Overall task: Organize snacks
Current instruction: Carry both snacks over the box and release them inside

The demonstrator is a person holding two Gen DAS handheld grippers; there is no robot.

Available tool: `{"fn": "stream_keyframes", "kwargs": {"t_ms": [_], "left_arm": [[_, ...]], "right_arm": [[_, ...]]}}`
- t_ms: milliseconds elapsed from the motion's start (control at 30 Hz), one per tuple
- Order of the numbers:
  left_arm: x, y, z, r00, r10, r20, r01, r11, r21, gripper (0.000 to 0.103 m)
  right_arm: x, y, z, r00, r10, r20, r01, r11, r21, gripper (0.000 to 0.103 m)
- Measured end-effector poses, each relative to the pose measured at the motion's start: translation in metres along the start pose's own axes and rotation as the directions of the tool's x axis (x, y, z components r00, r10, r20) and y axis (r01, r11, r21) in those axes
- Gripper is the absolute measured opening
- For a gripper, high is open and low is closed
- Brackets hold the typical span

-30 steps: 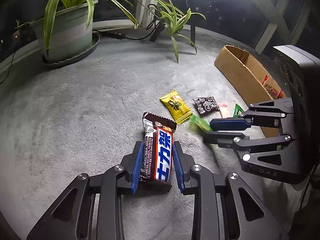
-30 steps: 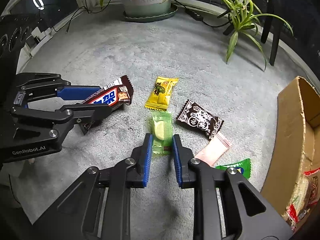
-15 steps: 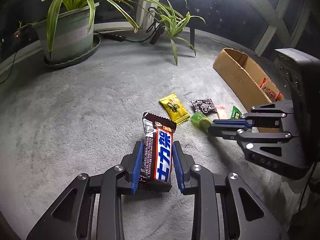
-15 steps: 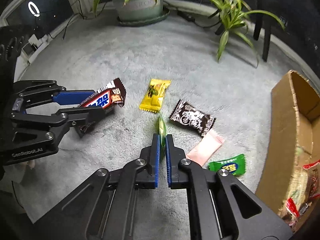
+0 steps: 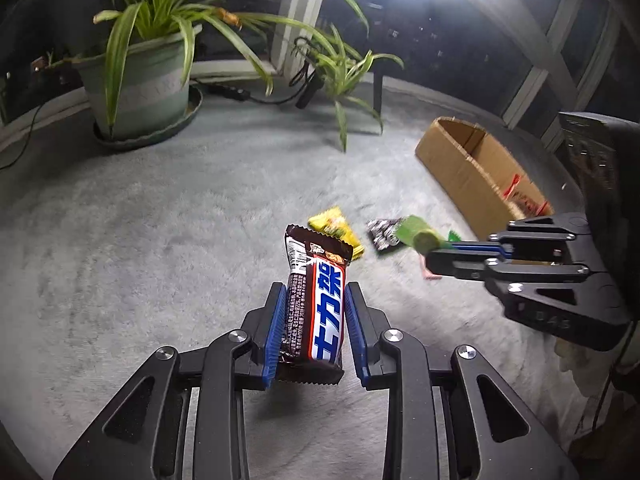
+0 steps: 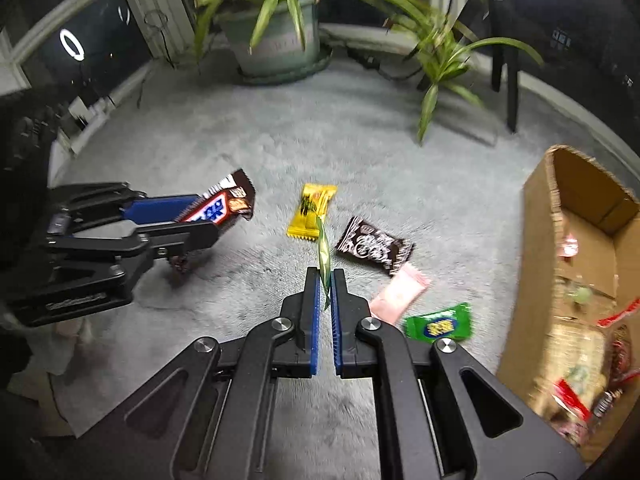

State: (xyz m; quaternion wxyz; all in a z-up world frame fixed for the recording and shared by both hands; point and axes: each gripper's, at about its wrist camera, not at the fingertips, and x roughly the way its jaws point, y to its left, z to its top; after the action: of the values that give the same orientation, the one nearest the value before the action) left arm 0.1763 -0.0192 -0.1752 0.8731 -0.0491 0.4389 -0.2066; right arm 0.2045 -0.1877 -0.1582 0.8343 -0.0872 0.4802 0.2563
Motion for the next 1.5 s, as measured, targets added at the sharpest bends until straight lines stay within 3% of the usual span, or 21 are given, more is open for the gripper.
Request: {"fn": "stream_keyframes", "kwargs": {"t_ms": [300,533,867,1200,1233,1300,1367,1500], "left_arm": [[-0.005,-0.04,0.027,0.996,-0.067,0.051,0.066,0.997,0.033,0.028],[0.005,-0.09,0.049,0.988,-0.137,0.066,0.132,0.988,0.078,0.028],[0.035,-0.153,0.07,0.979,-0.193,0.057,0.185,0.974,0.129,0.028],[0.058,-0.195,0.073,0.982,-0.188,0.019,0.183,0.969,0.169,0.028],[0.059,-0.197,0.072,0.982,-0.188,0.017,0.182,0.968,0.174,0.028],[0.058,-0.198,0.073,0.982,-0.186,0.019,0.18,0.968,0.176,0.028],[0.056,-0.196,0.074,0.982,-0.189,0.023,0.182,0.969,0.169,0.028],[0.048,-0.19,0.076,0.983,-0.181,0.04,0.173,0.971,0.164,0.028]], "right_arm": [[-0.068,-0.048,-0.007,0.994,-0.057,0.098,0.049,0.995,0.083,0.005],[-0.097,-0.1,-0.018,0.984,-0.139,0.115,0.12,0.98,0.157,0.005],[-0.114,-0.156,-0.043,0.978,-0.185,0.099,0.158,0.96,0.231,0.005],[-0.114,-0.184,-0.061,0.979,-0.178,0.101,0.143,0.948,0.284,0.005],[-0.114,-0.185,-0.061,0.979,-0.175,0.102,0.14,0.949,0.283,0.007],[-0.114,-0.185,-0.062,0.979,-0.177,0.102,0.142,0.948,0.286,0.021],[-0.118,-0.184,-0.063,0.976,-0.184,0.12,0.142,0.945,0.294,0.048],[-0.125,-0.181,-0.063,0.972,-0.179,0.149,0.126,0.943,0.309,0.05]]}}
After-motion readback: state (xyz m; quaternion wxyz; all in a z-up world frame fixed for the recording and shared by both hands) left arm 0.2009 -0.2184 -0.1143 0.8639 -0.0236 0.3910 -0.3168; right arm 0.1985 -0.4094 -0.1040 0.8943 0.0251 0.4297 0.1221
